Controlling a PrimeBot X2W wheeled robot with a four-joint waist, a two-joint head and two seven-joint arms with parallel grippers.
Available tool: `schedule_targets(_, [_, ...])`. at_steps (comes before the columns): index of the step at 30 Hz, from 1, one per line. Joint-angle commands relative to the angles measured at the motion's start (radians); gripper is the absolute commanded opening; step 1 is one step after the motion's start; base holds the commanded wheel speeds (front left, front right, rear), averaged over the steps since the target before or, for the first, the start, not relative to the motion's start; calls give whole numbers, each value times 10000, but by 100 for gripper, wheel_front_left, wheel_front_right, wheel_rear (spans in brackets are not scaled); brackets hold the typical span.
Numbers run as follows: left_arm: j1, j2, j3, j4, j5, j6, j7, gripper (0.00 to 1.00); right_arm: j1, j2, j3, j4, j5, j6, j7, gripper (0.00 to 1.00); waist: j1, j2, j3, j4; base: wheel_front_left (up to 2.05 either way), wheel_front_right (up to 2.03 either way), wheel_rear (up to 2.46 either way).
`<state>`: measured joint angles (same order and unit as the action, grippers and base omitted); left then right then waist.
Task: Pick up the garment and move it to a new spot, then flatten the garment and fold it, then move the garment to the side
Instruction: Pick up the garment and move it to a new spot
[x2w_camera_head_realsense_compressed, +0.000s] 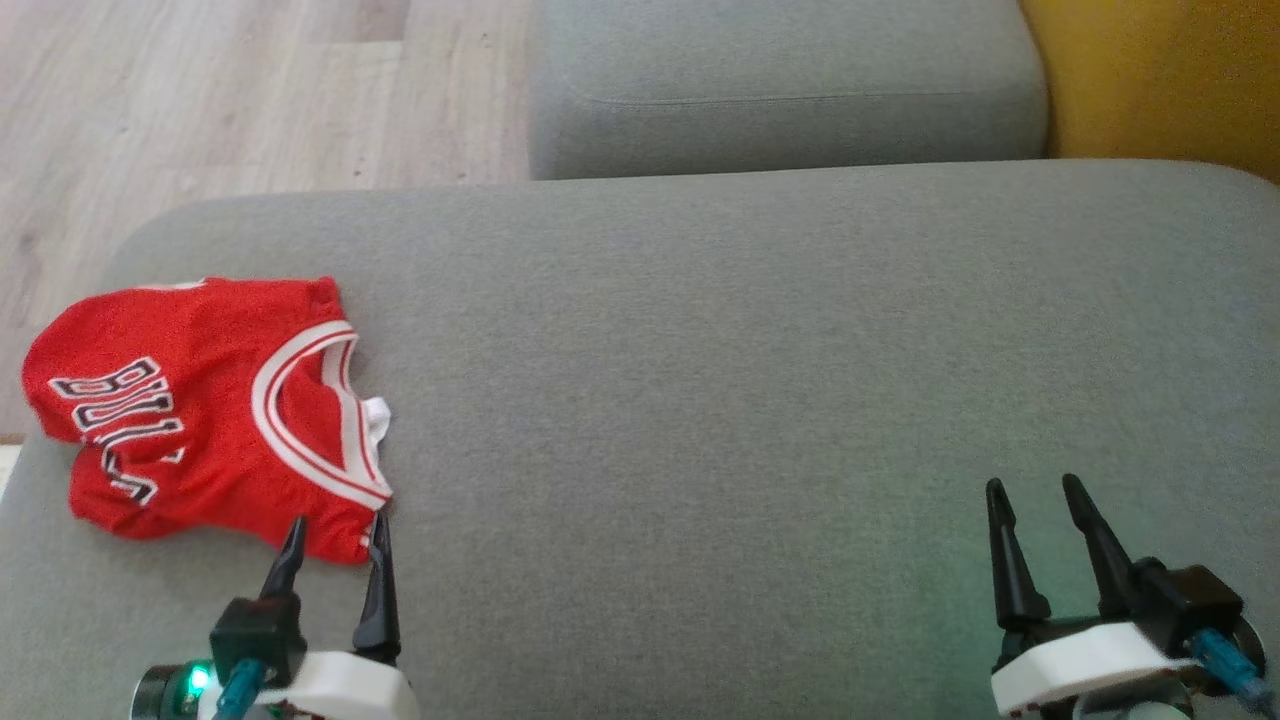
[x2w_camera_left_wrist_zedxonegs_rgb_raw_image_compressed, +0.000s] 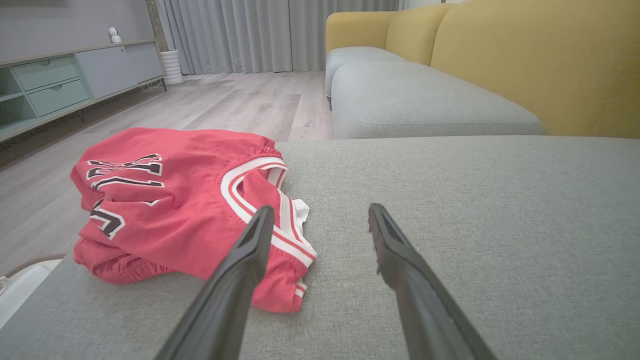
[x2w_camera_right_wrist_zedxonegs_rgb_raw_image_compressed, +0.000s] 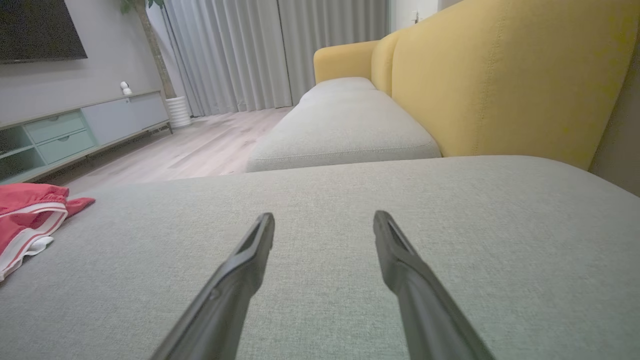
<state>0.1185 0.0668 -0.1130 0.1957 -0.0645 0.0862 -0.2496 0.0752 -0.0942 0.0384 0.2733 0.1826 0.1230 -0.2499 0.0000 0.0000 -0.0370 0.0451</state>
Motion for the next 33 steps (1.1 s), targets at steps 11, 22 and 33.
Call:
schedule_targets(11, [-652, 27, 303, -68, 45, -122, -122, 100, -229, -78, 566, -558, -252, 77, -118, 100, 0, 0, 123, 2625, 0, 0, 0])
schedule_targets(22, [-913, -33, 406, 0, -199, -115, -122, 100, -910, -243, 1214, -525, -287, 77, -118, 100, 0, 0, 701, 3711, 0, 0, 0])
schedule_targets(33, [-4638, 88, 798, 1214, -632, 94, 1069, 100, -1838, -1396, 1333, -1118, -396, 77, 100, 100, 0, 0, 3051, 3557, 0, 0, 0])
